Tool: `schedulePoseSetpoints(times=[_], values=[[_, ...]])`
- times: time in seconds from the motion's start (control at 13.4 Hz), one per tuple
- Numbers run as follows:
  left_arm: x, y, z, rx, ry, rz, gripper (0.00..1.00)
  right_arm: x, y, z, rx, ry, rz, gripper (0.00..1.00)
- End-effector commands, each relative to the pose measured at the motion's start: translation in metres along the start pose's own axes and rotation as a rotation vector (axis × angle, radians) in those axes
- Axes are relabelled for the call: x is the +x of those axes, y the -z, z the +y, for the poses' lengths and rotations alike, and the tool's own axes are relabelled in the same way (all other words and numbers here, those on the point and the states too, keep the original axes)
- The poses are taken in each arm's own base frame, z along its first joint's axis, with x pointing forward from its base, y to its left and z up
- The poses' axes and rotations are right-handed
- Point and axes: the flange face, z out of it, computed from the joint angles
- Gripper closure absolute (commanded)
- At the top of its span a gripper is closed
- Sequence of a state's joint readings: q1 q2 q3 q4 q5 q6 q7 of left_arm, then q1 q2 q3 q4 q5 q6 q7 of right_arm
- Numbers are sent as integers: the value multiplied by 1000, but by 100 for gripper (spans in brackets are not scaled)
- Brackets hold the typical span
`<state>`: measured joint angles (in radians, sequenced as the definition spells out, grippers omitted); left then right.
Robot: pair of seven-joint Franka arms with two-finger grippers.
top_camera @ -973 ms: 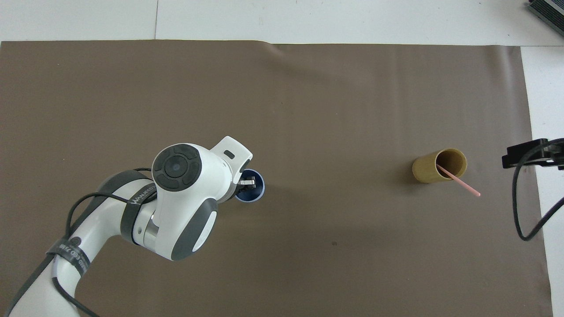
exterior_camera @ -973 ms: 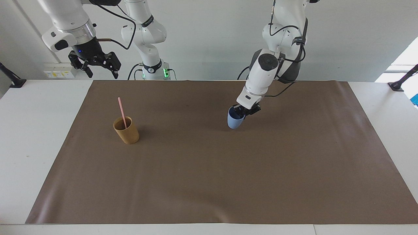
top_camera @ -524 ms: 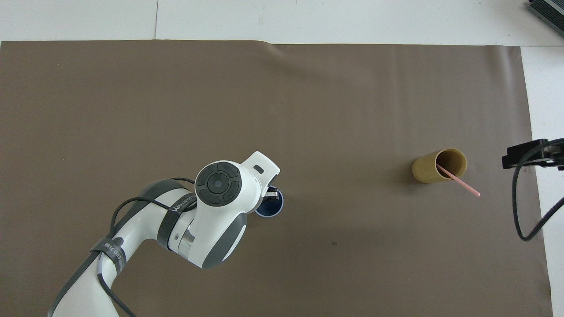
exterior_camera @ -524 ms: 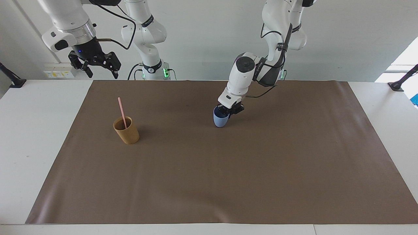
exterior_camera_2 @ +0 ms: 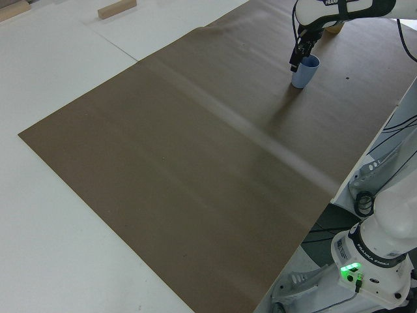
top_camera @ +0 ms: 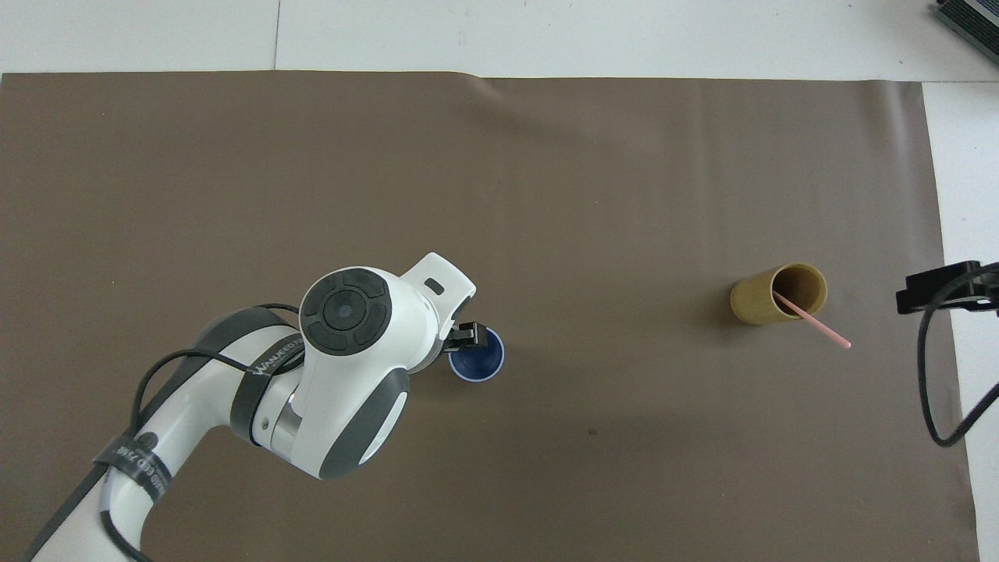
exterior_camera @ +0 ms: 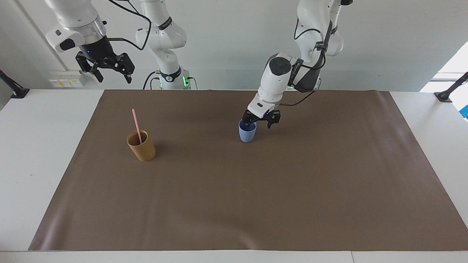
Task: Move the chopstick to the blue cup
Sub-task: 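Release the cup and withdraw the left gripper while the right gripper reaches the straw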
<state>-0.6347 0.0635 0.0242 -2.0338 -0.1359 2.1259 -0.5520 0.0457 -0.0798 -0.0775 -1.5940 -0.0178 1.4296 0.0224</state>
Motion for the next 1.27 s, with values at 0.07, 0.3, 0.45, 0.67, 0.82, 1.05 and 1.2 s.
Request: schedulePoseSetpoints(times=[0.07,0.3,0.45,0.67,0.82,1.05,1.2], values=[[13,56,-70,9,-16,15,0,13,-84,5,14,28,-79,0],[42,74,-123,56,-39,69,0,35,-133,7,4,155,-123,0],[62,112,-151,44,-51,119,0,43,-159,14,7,176,-173,0],[83,174,-193,51,-69,132,0,28,-190,21,-12,292,-248,0],[84,213,-217,57,-90,136,0,16,-197,22,-7,290,-267,0],[78,266,-239,98,-103,145,0,14,-199,21,-6,289,-275,10],[82,279,-243,128,-108,132,0,13,-199,20,-7,294,-281,54]])
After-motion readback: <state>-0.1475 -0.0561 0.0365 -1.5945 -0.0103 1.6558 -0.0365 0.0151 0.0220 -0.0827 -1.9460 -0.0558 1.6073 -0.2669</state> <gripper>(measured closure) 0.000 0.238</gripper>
